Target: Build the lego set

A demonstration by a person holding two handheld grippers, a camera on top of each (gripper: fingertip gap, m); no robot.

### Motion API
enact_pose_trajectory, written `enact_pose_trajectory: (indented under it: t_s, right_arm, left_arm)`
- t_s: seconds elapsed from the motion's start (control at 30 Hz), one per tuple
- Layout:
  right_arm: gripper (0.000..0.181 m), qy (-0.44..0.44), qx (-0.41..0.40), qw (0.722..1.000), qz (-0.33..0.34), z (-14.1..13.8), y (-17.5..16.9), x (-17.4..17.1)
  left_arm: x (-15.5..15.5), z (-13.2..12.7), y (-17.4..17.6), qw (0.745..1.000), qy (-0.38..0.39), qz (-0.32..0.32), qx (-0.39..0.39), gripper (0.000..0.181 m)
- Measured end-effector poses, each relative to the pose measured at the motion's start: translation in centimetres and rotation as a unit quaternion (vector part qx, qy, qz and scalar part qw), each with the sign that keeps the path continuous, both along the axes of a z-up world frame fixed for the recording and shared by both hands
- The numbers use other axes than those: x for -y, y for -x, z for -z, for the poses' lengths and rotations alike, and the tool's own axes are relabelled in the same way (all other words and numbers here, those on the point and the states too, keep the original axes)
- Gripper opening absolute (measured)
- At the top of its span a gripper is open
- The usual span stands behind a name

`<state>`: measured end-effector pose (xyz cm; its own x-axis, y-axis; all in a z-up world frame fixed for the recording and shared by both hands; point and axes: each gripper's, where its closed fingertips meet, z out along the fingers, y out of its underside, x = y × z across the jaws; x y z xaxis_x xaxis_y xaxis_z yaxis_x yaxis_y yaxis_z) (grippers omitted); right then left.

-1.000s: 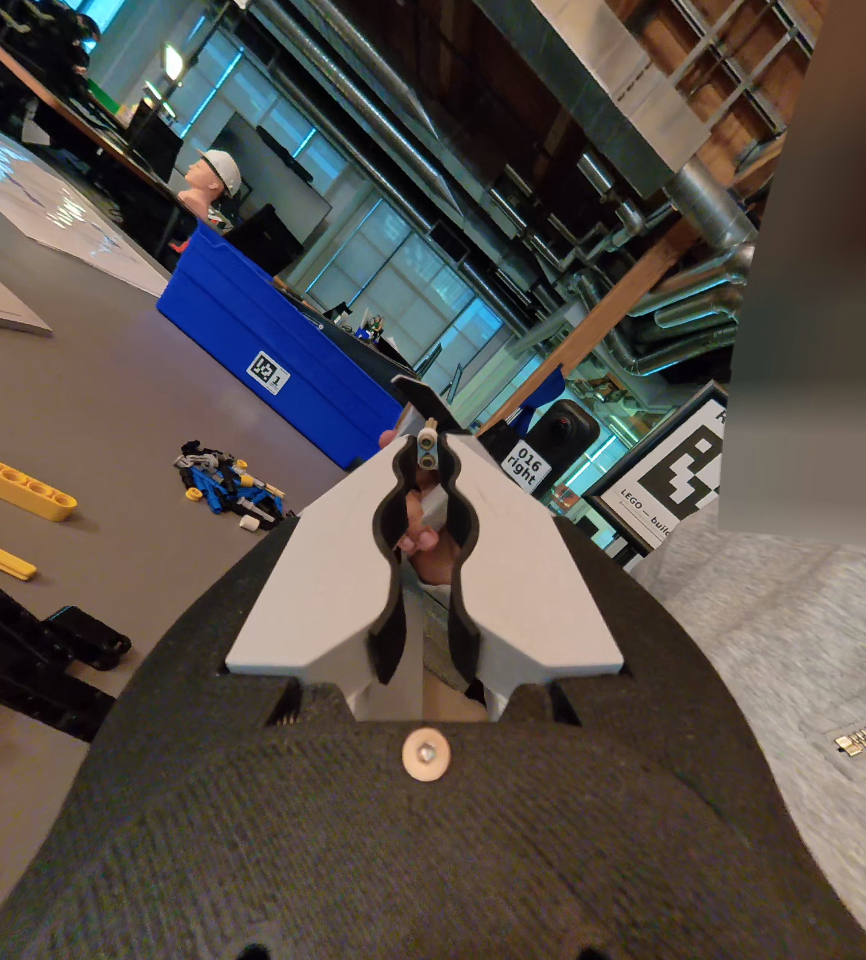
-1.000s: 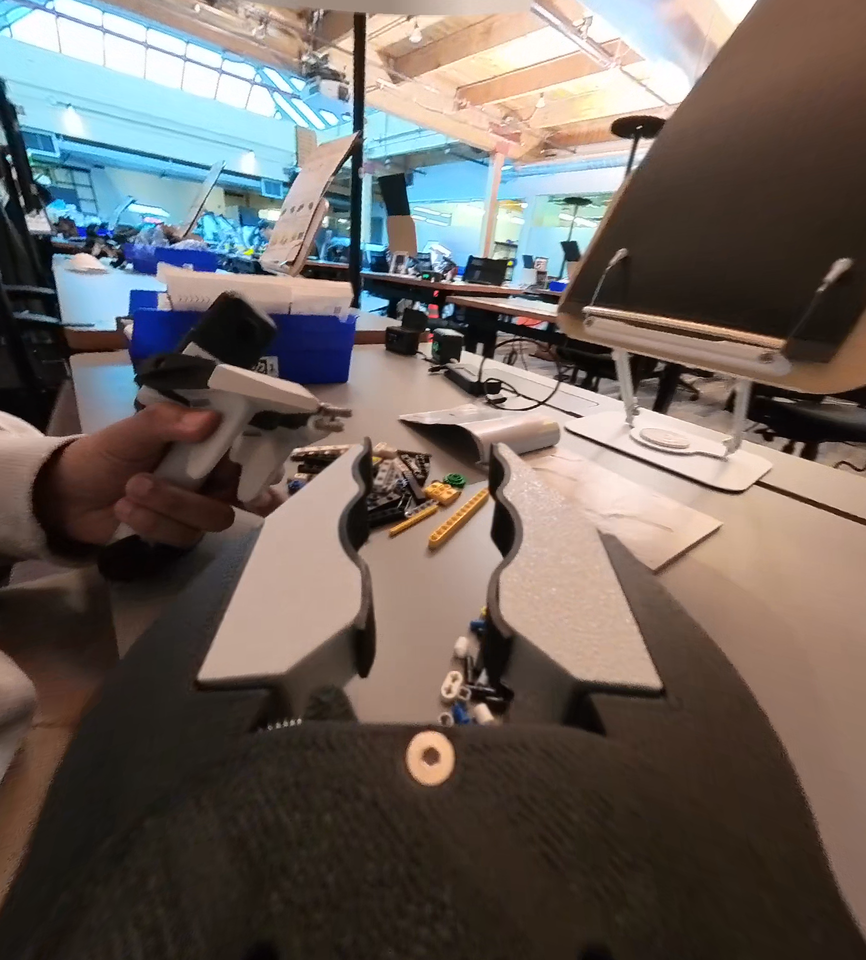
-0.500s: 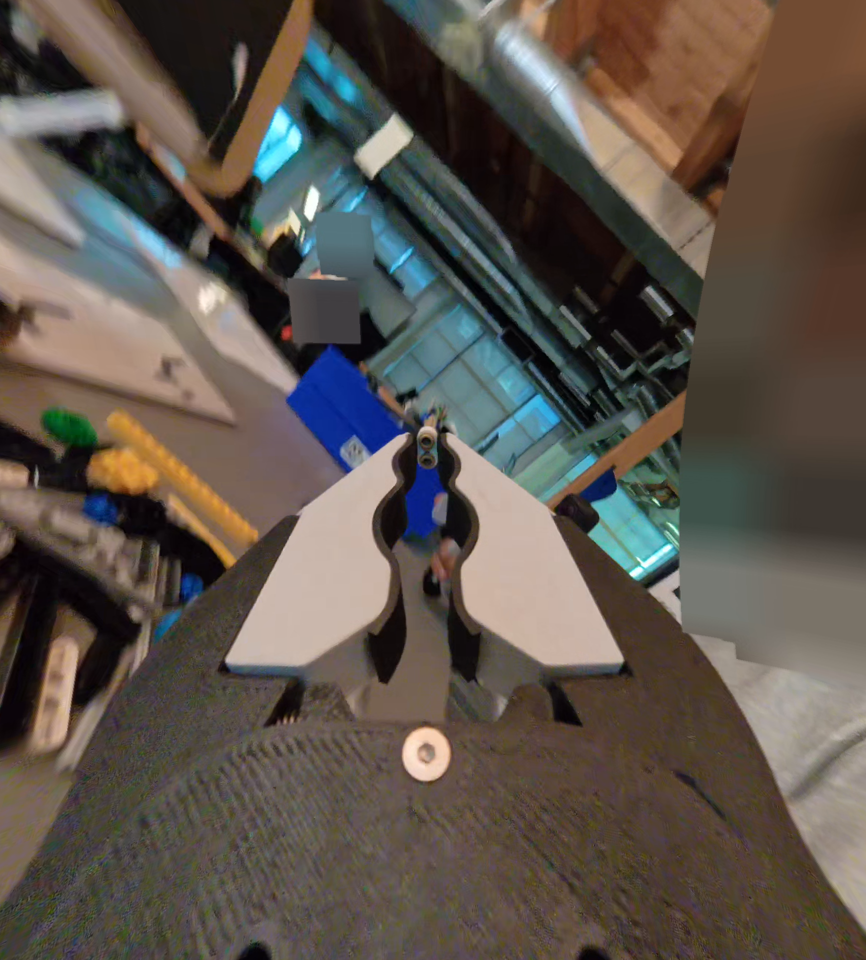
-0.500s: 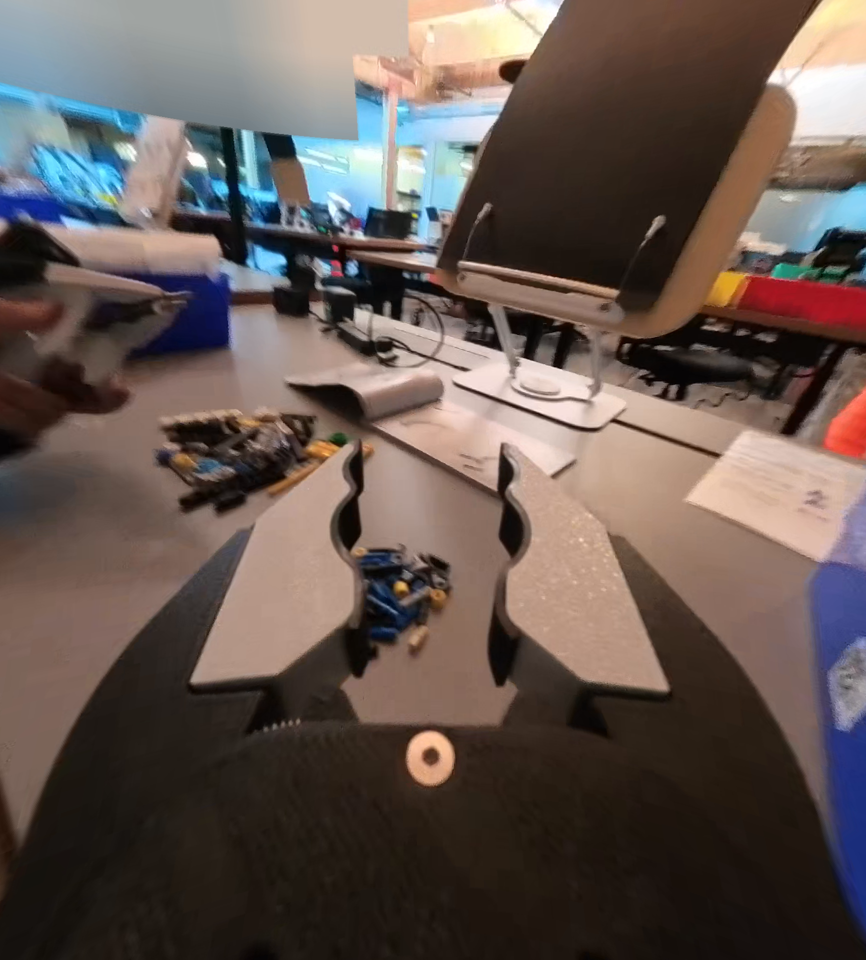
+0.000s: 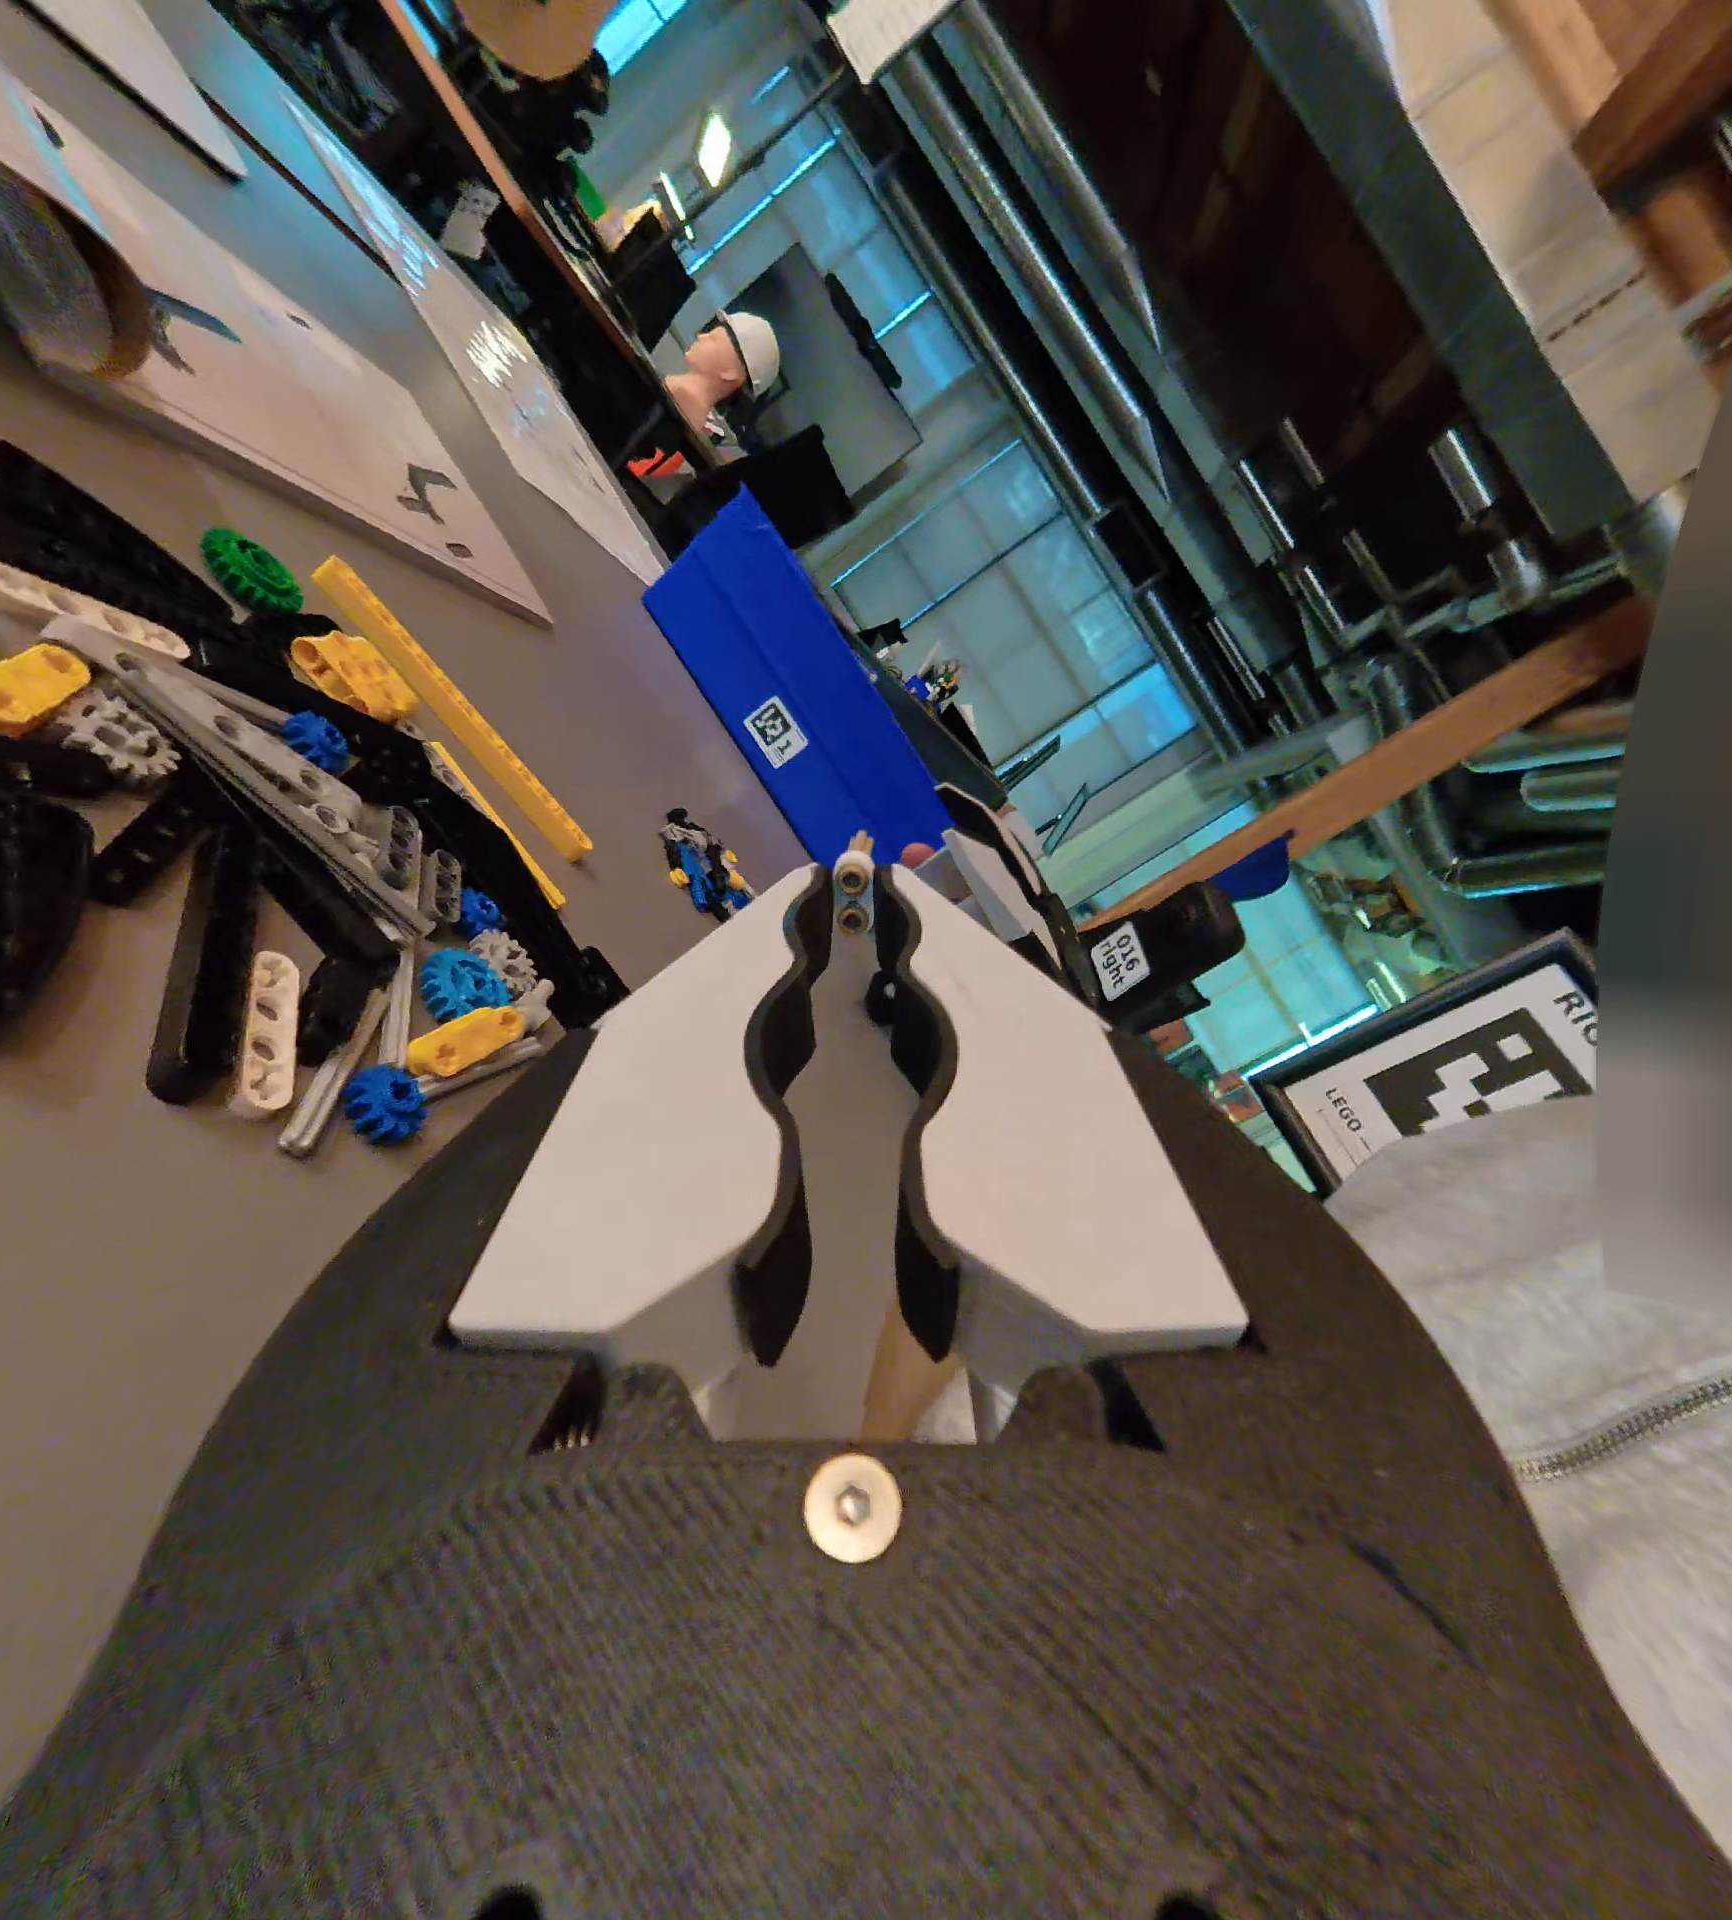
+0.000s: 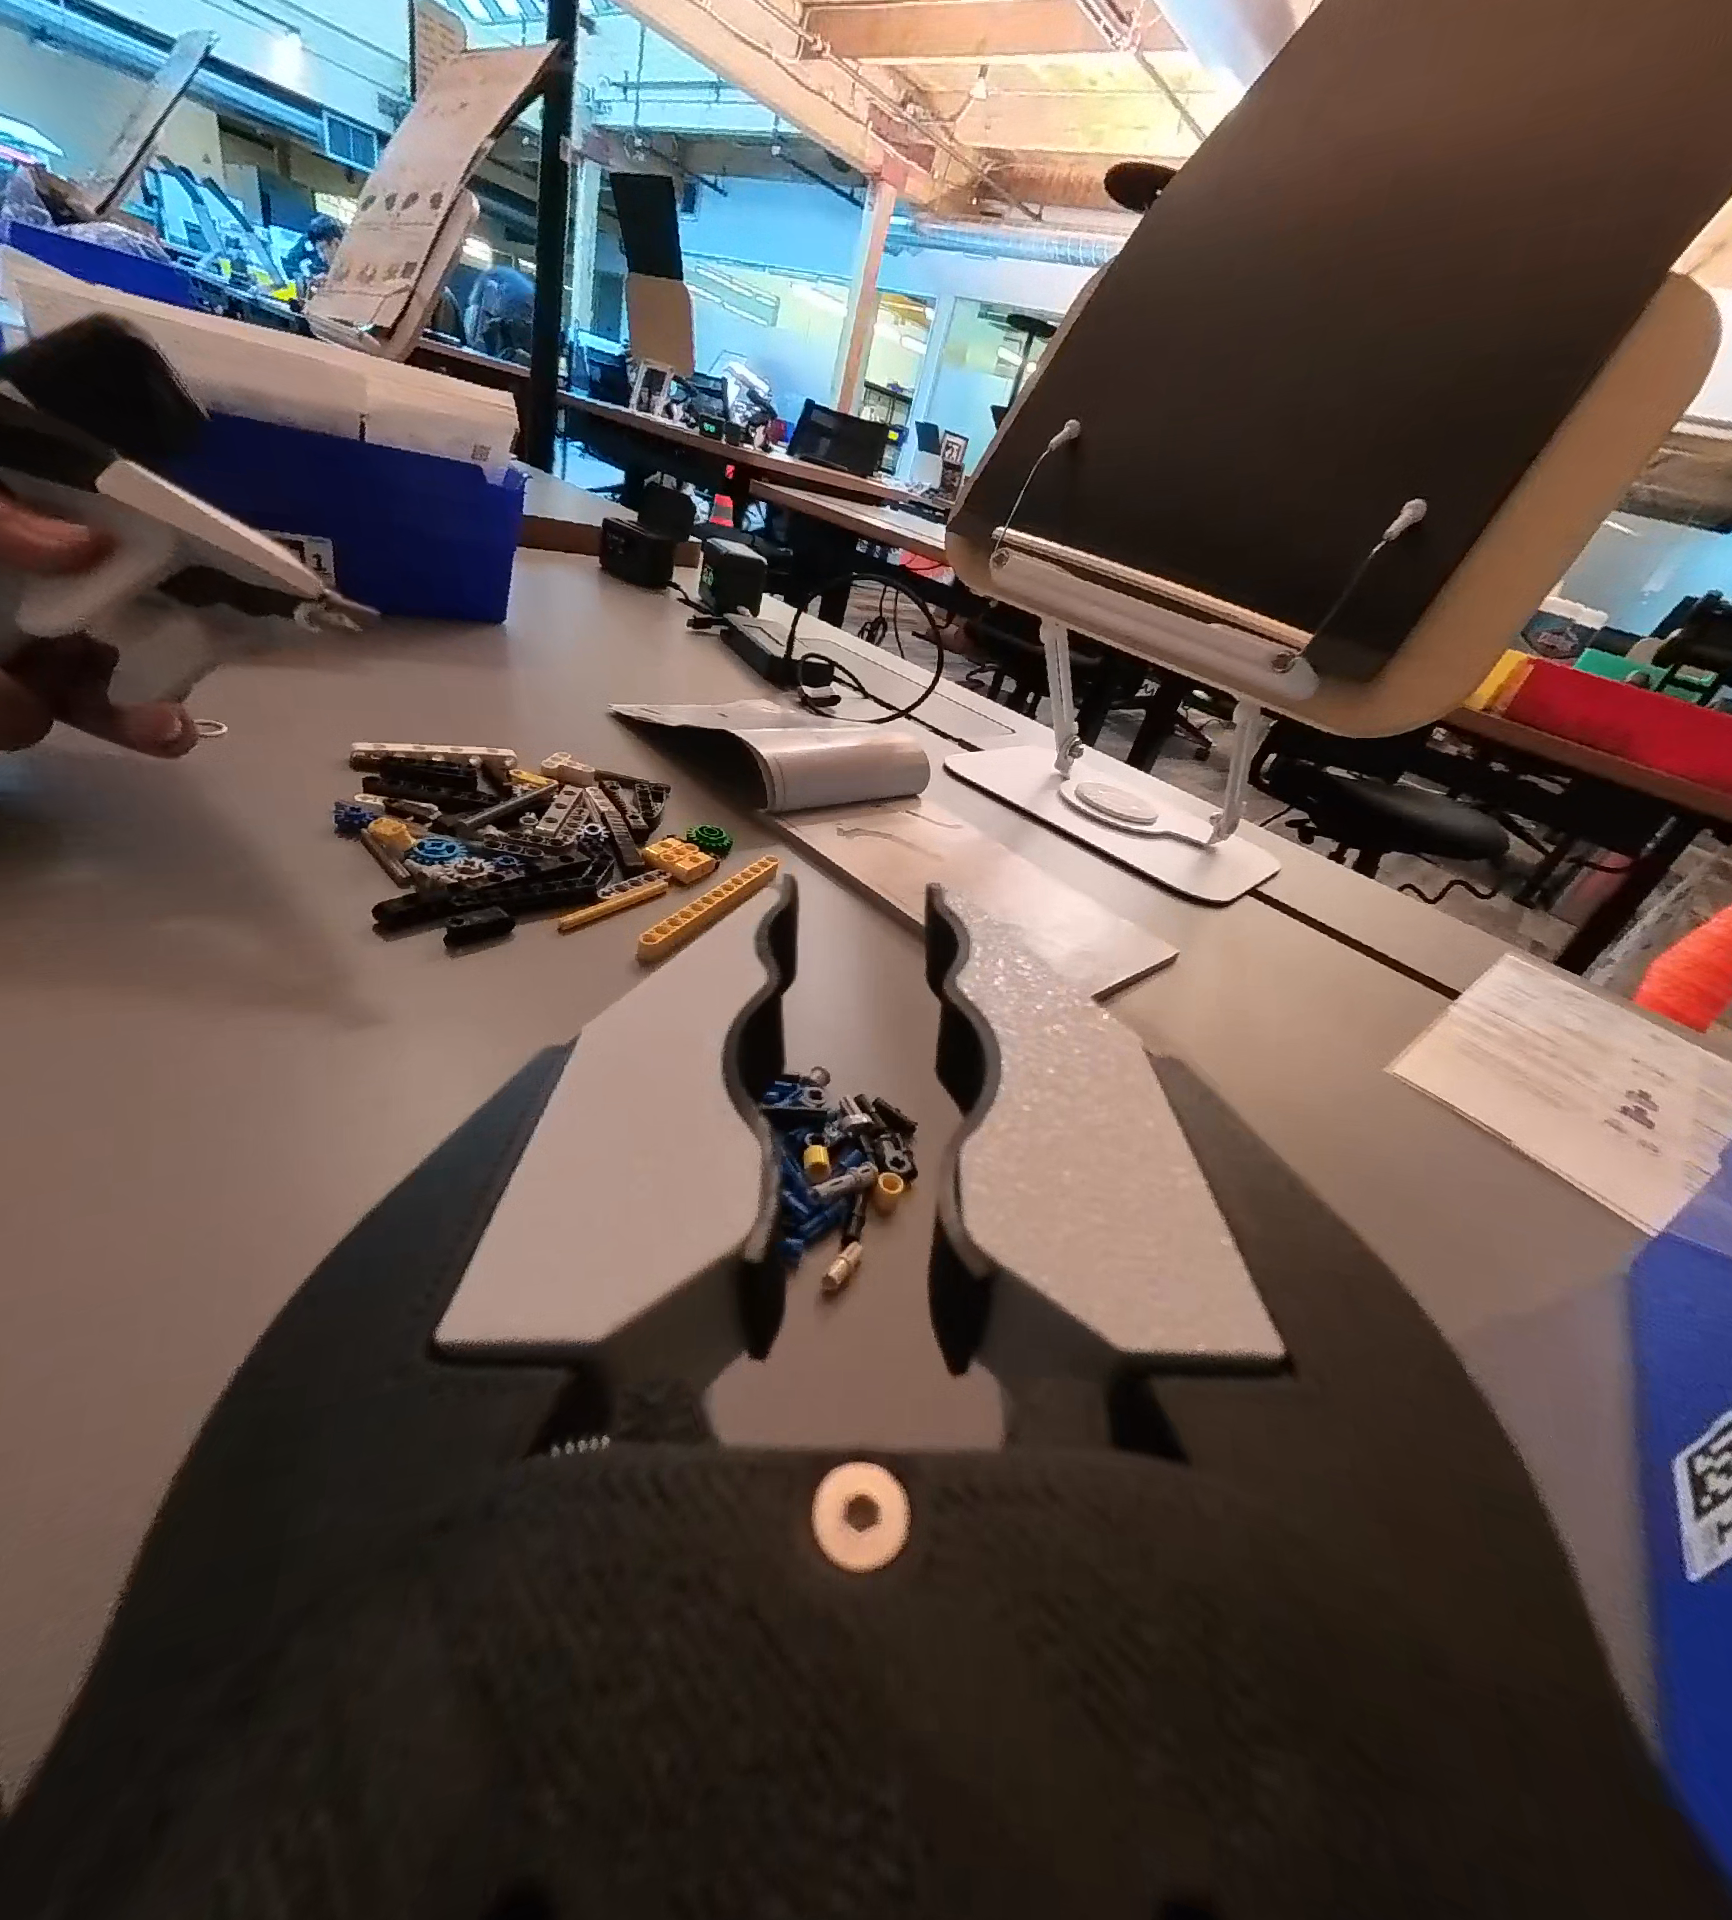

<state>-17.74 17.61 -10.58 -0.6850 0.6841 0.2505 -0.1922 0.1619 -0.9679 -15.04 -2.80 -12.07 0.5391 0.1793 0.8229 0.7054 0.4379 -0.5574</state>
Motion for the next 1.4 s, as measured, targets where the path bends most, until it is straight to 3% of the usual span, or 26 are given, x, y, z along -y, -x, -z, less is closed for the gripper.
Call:
enact_pose_trajectory:
  t_s: [0.37, 0.6, 0.7, 0.83, 0.93, 1.1, 1.23, 1.4]
  right_arm:
    - [0.009, -0.023, -0.022, 0.999, 0.024, 0.2, 0.0, 0.2]
    - [0.010, 0.001, -0.026, 0.998, 0.054, -0.4, 0.5, -0.7]
    - [0.008, 0.043, -0.025, 0.990, 0.131, -1.2, 1.7, -3.0]
    - [0.009, 0.059, -0.014, 0.987, 0.152, -1.3, 1.9, -3.8]
    - [0.014, 0.053, 0.026, 0.984, 0.170, -0.5, 1.8, -3.9]
    - [0.027, 0.005, 0.094, 0.987, 0.131, 1.3, 0.3, -0.8]
    - [0.011, -0.034, 0.141, 0.987, 0.070, 3.1, -1.4, 1.9]
    - [0.030, -0.079, 0.295, 0.952, 0.015, 7.3, -3.3, 4.4]
  left_arm:
    - [-0.4, 0.5, 0.0, 1.000, 0.001, 0.007, 0.009, 0.007]
    - [0.2, 0.3, 0.4, 1.000, -0.017, -0.006, 0.009, 0.007]
    - [1.4, -0.3, 1.1, 0.998, -0.049, -0.040, 0.005, 0.008]
    - [4.4, -1.4, 2.2, 0.988, -0.108, -0.110, -0.006, 0.008]
    - [4.5, -1.6, 2.2, 0.989, -0.083, -0.123, -0.028, 0.008]
    - [4.0, -1.4, 2.1, 0.990, -0.050, -0.128, -0.045, 0.008]
    - [4.2, -1.1, 2.4, 0.989, -0.054, -0.134, -0.033, 0.008]
    - [4.1, -0.9, 2.5, 0.989, -0.047, -0.134, -0.031, 0.007]
